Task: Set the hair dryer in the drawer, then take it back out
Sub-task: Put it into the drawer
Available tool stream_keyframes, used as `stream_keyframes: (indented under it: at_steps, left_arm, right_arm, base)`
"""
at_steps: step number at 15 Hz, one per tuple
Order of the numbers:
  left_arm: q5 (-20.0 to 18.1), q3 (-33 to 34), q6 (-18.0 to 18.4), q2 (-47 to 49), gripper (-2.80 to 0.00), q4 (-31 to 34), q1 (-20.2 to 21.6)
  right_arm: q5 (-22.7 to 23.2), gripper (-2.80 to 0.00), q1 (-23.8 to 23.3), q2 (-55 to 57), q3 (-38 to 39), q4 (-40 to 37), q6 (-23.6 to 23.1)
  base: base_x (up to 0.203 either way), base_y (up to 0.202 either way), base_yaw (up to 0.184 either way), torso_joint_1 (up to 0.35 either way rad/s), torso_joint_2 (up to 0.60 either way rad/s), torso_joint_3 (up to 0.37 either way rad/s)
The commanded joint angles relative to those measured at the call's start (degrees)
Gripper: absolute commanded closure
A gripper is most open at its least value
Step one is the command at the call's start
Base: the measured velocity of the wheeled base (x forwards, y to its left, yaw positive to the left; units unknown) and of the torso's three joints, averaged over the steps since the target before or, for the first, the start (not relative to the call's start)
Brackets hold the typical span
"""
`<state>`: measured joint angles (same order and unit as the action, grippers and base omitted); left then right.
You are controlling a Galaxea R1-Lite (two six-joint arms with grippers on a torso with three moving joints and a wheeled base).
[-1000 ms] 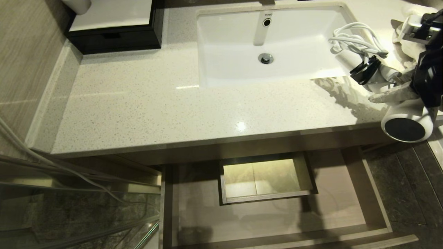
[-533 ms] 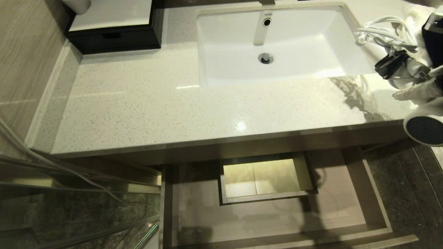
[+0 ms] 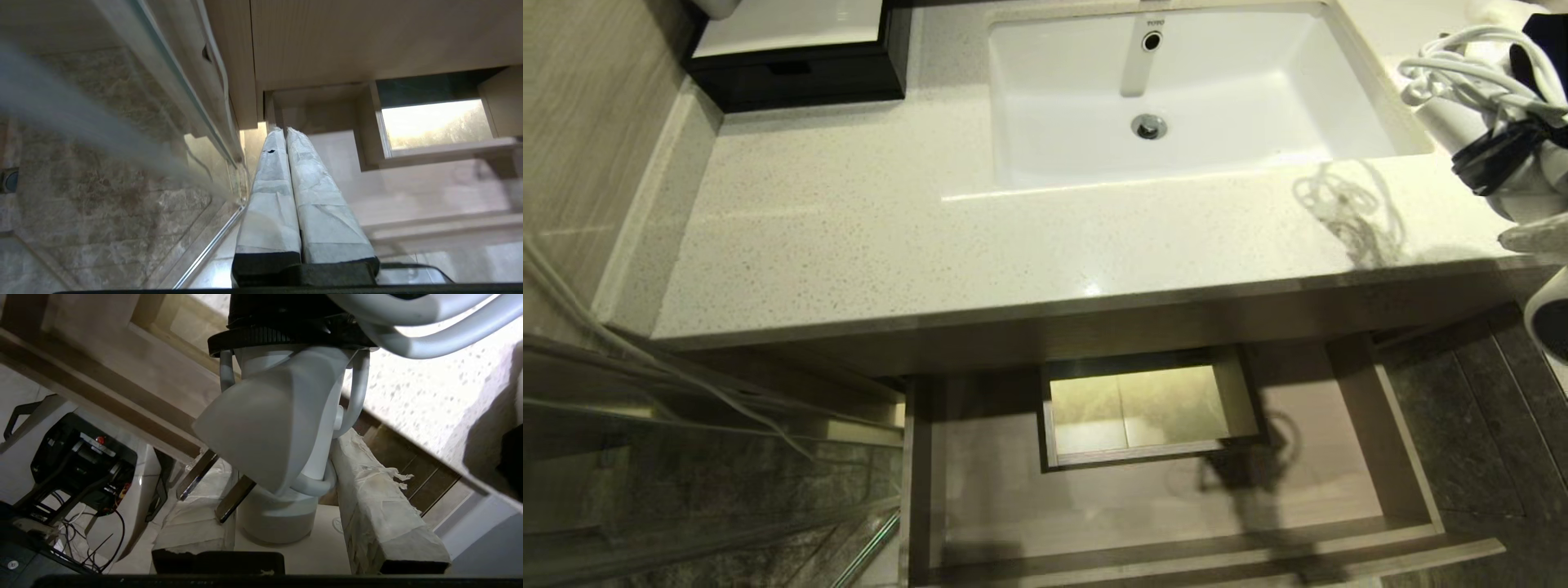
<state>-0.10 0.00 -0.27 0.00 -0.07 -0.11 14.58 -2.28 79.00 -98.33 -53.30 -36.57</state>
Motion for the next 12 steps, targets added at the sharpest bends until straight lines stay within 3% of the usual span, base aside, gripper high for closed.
stream_keyframes:
  at_steps: [1, 12]
  left_arm:
    - [0.01, 0.04, -0.01, 0.0, 0.0, -0.02, -0.06]
    - [0.1, 0.0, -0.08, 0.0, 0.0, -0.02, 0.02]
  right_arm:
    - [0.05, 0.0, -0.01, -2.65, 1.09, -0.19, -0.08]
    - [0.1, 0.0, -2.38, -9.83, 9.12, 0.56, 0.19]
  base:
    - [0.0, 0.0, 0.0, -0.347, 0.16, -0.158]
    - [0.0, 0.0, 0.0, -0.31, 0.09, -0.214]
